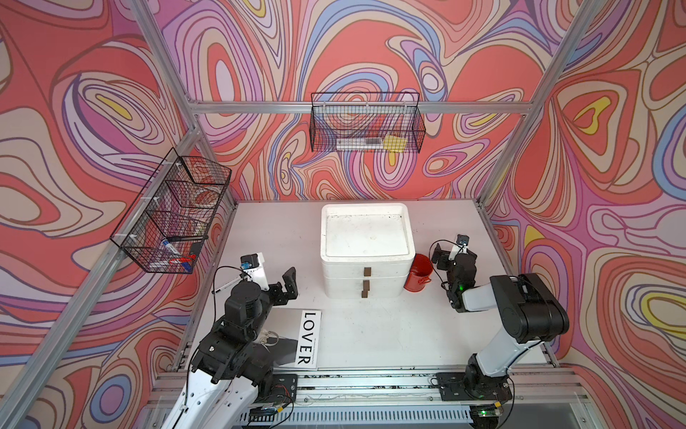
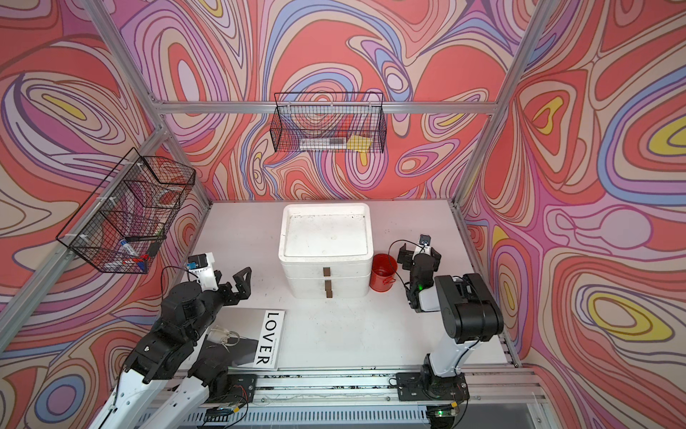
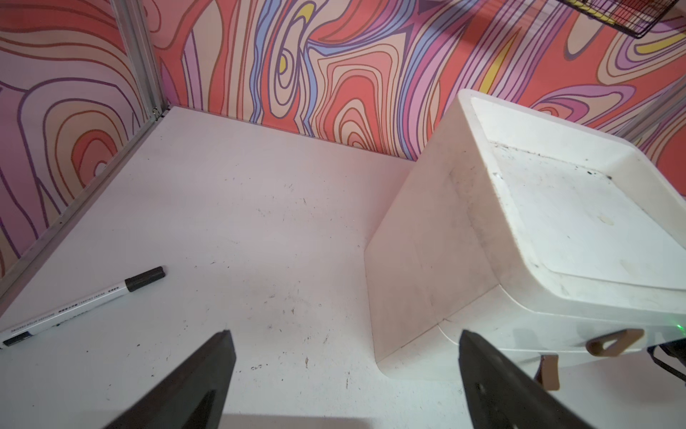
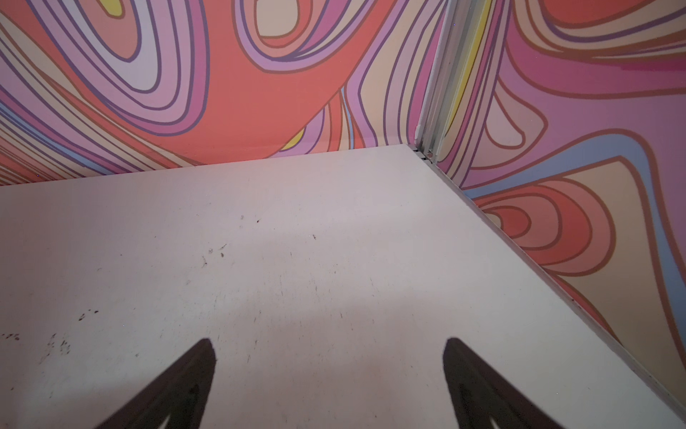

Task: Place the umbrella in the drawer by color
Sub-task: Reset both arms

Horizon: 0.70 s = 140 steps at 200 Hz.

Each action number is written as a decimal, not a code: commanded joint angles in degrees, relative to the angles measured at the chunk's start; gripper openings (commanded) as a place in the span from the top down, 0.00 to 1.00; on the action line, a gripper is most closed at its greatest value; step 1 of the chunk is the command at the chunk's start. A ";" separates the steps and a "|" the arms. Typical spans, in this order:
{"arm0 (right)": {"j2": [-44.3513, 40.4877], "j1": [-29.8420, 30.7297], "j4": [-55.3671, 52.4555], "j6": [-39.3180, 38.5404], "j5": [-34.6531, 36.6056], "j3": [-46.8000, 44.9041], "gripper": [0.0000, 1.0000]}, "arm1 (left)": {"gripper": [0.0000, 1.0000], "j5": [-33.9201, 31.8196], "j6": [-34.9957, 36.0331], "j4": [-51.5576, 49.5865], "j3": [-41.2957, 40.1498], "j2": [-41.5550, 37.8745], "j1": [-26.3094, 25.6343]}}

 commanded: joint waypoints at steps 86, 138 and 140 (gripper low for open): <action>-0.37 -0.07 -0.85 0.47 -0.12 -0.18 0.02 | 0.01 -12.92 0.10 1.79 -0.18 3.41 0.38; -0.37 -0.13 -0.86 0.53 -0.19 -0.22 0.02 | 0.01 -15.71 -4.99 9.13 -2.91 6.79 0.38; -0.37 -0.10 -0.84 0.48 -0.19 -0.22 0.02 | 0.01 -15.99 -5.14 9.52 -3.34 6.73 0.38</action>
